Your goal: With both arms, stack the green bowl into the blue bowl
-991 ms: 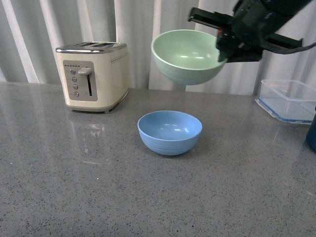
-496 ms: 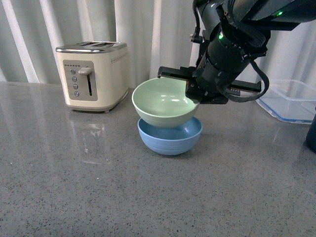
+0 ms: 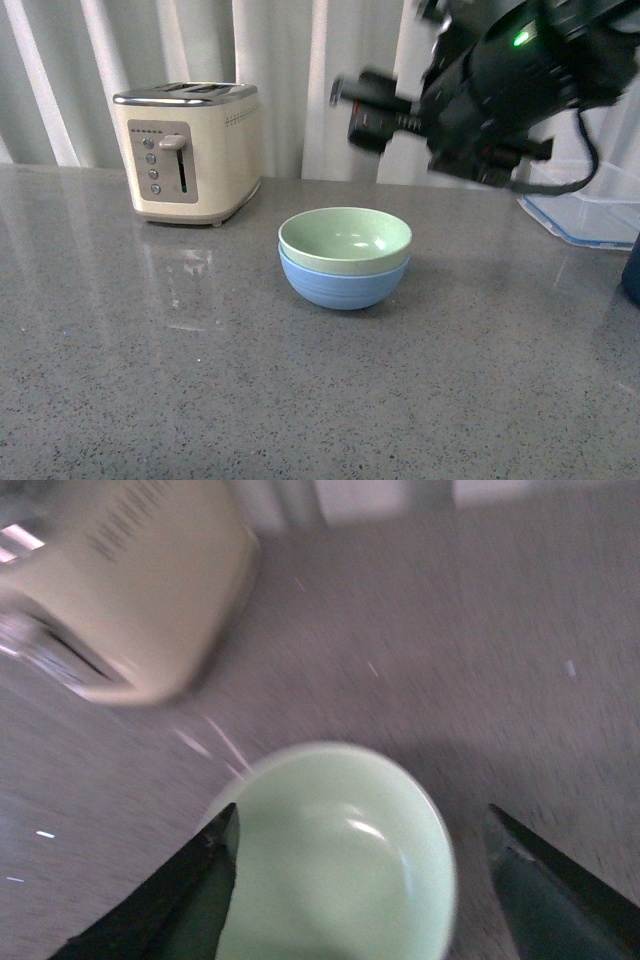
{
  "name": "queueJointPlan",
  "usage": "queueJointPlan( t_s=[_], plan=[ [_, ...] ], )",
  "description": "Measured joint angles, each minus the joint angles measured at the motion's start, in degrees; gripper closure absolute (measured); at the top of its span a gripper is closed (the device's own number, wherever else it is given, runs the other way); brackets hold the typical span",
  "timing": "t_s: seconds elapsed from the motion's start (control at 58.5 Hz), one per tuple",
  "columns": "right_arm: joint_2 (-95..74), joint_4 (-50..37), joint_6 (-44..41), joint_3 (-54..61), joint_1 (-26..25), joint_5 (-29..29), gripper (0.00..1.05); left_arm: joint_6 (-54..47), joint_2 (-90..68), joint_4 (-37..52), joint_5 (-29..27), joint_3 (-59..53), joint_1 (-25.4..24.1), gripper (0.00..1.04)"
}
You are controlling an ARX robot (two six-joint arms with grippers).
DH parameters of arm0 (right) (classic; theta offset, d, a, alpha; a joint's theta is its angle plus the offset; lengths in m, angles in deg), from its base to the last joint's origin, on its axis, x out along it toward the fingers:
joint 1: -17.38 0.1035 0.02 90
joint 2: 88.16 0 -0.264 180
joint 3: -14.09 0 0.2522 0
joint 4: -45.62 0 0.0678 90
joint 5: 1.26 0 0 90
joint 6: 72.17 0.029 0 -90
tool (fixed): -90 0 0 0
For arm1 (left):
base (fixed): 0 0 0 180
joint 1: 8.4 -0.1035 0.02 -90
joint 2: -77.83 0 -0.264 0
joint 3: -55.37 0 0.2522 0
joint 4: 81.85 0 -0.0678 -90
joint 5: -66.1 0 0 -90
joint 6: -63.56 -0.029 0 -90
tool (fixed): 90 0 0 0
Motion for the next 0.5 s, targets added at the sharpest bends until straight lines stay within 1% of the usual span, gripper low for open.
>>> queueJointPlan(
  t_s=[0.017, 0.051, 0.068, 0.103, 0.137, 0.171, 0.188, 0.222, 0.239, 0.325, 0.342, 0.479, 0.496],
  plan=[
    [1.3, -2.1, -0.1, 1.4, -0.1, 0.4, 0.30, 0.0, 0.0, 0.0, 0.0, 0.0, 0.0, 0.07],
    [6.5, -9.8, -0.4, 6.9, -0.3, 3.1, 0.23, 0.0, 0.0, 0.0, 0.0, 0.0, 0.0, 0.07],
    [8.8, -13.1, -1.2, 9.3, -0.2, 2.2, 0.21, 0.0, 0.0, 0.0, 0.0, 0.0, 0.0, 0.07],
    [12.1, -17.7, -3.9, 12.6, 0.0, -2.7, 0.24, 0.0, 0.0, 0.0, 0.0, 0.0, 0.0, 0.07],
    [16.7, -23.5, -9.2, 17.6, 0.0, -11.1, 0.33, 0.0, 0.0, 0.0, 0.0, 0.0, 0.0, 0.07],
    [19.7, -26.6, -12.9, 21.7, -0.6, -14.9, 0.40, 0.0, 0.0, 0.0, 0.1, 0.0, 0.0, 0.07],
    [20.3, -27.2, -13.6, 22.8, -0.8, -15.3, 0.42, 0.0, 0.0, 0.0, 0.0, 0.0, 0.0, 0.07],
    [22.4, -29.0, -15.6, 26.9, -2.1, -15.6, 0.49, 0.0, 0.0, 0.0, 0.0, 0.0, 0.0, 0.07],
    [22.8, -29.4, -16.1, 27.9, -2.4, -15.6, 0.51, 0.0, 0.0, 0.0, 0.0, 0.0, 0.0, 0.07],
    [24.7, -31.6, -18.8, 36.7, -5.1, -14.1, 0.67, 0.0, 0.0, 0.0, 0.0, 0.0, 0.0, 0.07],
    [24.9, -31.8, -18.9, 37.6, -5.4, -13.9, 0.68, 0.0, 0.0, 0.0, 0.0, 0.0, 0.0, 0.07],
    [30.5, -34.7, -20.2, 46.6, -8.2, -10.6, 0.93, 0.0, 0.0, 0.0, 0.0, 0.0, 0.0, 0.07],
    [31.0, -34.8, -20.2, 47.2, -8.4, -10.4, 0.95, 0.0, 0.0, 0.0, 0.0, 0.0, 0.0, 0.07]
  ],
)
